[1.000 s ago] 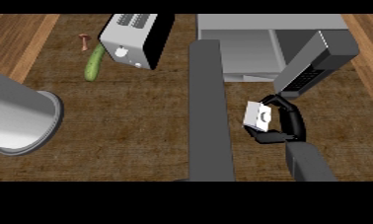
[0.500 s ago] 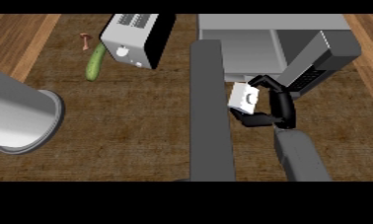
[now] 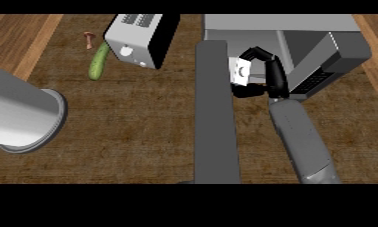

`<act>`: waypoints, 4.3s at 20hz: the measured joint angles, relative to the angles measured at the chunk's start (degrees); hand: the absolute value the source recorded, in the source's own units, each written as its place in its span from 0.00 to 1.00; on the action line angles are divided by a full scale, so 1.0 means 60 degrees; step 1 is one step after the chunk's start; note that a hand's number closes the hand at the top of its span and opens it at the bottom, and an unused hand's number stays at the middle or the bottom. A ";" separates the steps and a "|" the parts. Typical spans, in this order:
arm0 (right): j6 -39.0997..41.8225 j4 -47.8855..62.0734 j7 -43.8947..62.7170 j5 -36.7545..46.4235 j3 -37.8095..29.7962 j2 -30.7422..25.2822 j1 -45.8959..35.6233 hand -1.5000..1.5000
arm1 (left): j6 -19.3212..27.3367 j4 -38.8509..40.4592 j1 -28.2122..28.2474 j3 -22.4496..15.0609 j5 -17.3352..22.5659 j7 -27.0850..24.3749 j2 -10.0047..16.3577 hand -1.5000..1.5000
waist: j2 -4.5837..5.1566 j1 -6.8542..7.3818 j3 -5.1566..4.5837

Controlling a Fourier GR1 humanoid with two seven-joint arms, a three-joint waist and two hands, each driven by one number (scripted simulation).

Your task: Pick up the milk, place it into the microwave and close the microwave

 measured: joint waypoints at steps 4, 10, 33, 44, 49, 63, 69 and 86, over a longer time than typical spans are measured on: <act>-0.0601 0.1386 0.0216 0.0416 -0.0195 -0.0200 -0.1153 1.00 | -0.0210 0.0251 -0.0047 0.0010 -0.0039 -0.0169 -0.0021 0.00 | 0.0032 0.0092 -0.0003; -0.1824 0.3470 0.0109 0.0746 -0.0681 -0.0422 -0.2636 1.00 | -0.0270 0.0612 -0.0409 -0.0086 -0.0323 -0.0296 0.0068 0.00 | 0.0155 0.0336 0.0012; -0.5613 0.6438 0.0416 0.1966 -0.0856 -0.2314 -0.3945 0.00 | -0.0242 0.1155 -0.1359 -0.0671 -0.0853 -0.0318 0.0184 0.00 | 0.0617 0.1074 0.0028; -0.5664 0.6548 0.0285 0.2274 -0.0635 -0.2308 -0.3966 0.00 | -0.0374 0.1471 -0.1652 -0.0817 -0.1433 -0.0509 0.0356 0.00 | 0.0630 0.1161 0.0066; -0.4973 0.6392 -0.0244 0.2084 -0.0803 -0.2182 -0.4043 0.00 | -0.0689 0.1625 -0.1685 -0.1130 -0.1580 -0.0569 0.0362 0.00 | 0.0607 0.1122 0.0071; -0.2082 0.6101 -0.1905 0.0538 -0.2186 -0.1511 -0.3685 0.00 | -0.1440 0.1830 -0.1813 -0.2228 -0.1882 -0.0784 0.0001 0.00 | 0.0379 0.0690 0.0052; -0.0733 0.6127 -0.2477 -0.0108 -0.2742 -0.1426 -0.3222 0.00 | -0.1444 0.1784 -0.1879 -0.2760 -0.2130 -0.0721 -0.0316 1.00 | 0.0258 0.0457 0.0039; 0.2060 0.4818 -0.3670 -0.0944 -0.2582 -0.0260 -0.0294 0.00 | -0.0809 0.1296 -0.1774 -0.4989 -0.2758 0.0256 -0.1006 1.00 | -0.0045 -0.0177 0.0000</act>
